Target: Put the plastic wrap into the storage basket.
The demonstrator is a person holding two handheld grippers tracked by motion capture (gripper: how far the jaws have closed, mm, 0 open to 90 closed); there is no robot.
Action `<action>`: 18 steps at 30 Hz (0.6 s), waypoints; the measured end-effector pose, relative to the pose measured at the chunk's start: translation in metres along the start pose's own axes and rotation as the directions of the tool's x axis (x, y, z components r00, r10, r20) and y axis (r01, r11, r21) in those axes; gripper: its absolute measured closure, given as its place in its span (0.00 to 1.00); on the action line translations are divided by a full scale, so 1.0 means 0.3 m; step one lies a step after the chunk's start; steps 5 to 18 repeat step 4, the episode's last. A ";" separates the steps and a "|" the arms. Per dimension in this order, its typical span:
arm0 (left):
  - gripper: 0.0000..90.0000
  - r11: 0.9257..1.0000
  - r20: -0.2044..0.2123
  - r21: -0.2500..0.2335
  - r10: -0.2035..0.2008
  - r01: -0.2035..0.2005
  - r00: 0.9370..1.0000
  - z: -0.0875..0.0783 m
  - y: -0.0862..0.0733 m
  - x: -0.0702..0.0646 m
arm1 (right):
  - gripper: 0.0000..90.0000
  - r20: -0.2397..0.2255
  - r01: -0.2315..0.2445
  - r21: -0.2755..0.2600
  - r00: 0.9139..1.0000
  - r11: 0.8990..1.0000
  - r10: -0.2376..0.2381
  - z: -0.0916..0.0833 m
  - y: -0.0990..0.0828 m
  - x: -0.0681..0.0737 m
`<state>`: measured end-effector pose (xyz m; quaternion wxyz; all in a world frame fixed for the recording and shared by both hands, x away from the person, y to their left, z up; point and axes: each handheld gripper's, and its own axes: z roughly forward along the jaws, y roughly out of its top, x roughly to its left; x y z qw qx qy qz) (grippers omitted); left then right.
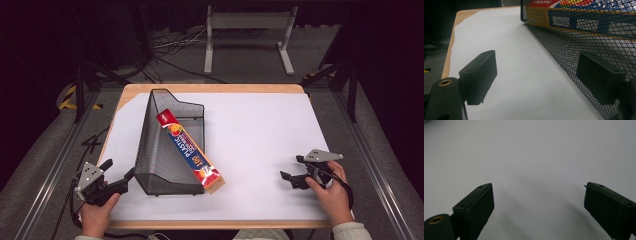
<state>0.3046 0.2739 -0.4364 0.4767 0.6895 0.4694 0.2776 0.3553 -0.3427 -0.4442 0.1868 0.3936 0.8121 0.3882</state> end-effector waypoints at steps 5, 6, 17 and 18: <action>0.20 1.000 -0.004 0.000 -0.004 0.004 1.000 -0.001 0.000 0.000 | 0.11 -0.016 -0.012 0.007 1.000 1.000 0.012 0.002 0.000 -0.005; 0.20 1.000 -0.004 0.000 -0.004 0.004 1.000 -0.001 0.000 0.000 | 0.11 -0.016 -0.012 0.007 1.000 1.000 0.012 0.002 0.000 -0.005; 0.20 1.000 -0.004 0.000 -0.004 0.004 1.000 -0.001 0.000 0.000 | 0.11 -0.016 -0.012 0.007 1.000 1.000 0.012 0.002 0.000 -0.005; 0.20 1.000 -0.004 0.000 -0.004 0.004 1.000 -0.001 0.000 0.000 | 0.11 -0.016 -0.012 0.007 1.000 1.000 0.012 0.002 0.000 -0.005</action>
